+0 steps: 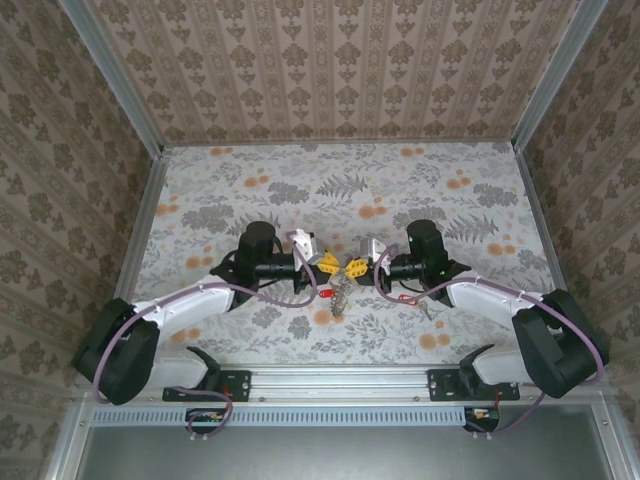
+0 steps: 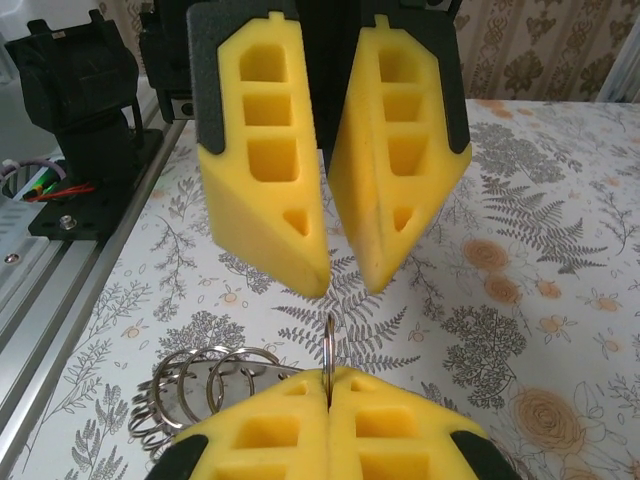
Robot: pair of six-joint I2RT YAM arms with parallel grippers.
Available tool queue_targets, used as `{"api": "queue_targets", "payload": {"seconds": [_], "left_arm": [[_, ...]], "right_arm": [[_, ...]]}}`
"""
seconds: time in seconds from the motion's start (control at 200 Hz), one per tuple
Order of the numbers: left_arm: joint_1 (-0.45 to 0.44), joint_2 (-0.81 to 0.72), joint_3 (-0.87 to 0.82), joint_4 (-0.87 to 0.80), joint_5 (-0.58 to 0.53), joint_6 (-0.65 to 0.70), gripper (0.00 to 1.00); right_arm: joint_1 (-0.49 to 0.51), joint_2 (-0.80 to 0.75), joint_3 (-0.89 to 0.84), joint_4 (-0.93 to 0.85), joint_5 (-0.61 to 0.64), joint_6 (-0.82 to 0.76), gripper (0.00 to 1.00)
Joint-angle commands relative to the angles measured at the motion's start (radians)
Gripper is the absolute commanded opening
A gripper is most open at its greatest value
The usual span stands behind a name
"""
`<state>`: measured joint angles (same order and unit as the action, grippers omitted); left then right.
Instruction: Put the keys on the keyring
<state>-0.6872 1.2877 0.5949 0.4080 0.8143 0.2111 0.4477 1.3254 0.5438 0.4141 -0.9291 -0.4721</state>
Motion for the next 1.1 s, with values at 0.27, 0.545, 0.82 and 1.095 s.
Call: {"api": "queue_targets", "payload": {"seconds": [0.27, 0.545, 0.82, 1.095], "left_arm": [[-0.034, 0.045, 0.074, -0.123, 0.052, 0.140, 0.20], [-0.044, 0.061, 0.092, -0.174, 0.000, 0.192, 0.18], [-0.044, 0.022, 0.058, -0.167, -0.079, 0.195, 0.27], [-0.047, 0.062, 0.086, -0.172, -0.061, 0.187, 0.24]], "right_arm": [[-0.004, 0.001, 0.041, -0.034, -0.046, -0.031, 0.00], [-0.004, -0.001, 0.041, -0.038, -0.045, -0.032, 0.00], [-0.004, 0.001, 0.051, -0.072, -0.040, -0.057, 0.00], [-0.004, 0.010, 0.067, -0.086, -0.047, -0.069, 0.00]]}}
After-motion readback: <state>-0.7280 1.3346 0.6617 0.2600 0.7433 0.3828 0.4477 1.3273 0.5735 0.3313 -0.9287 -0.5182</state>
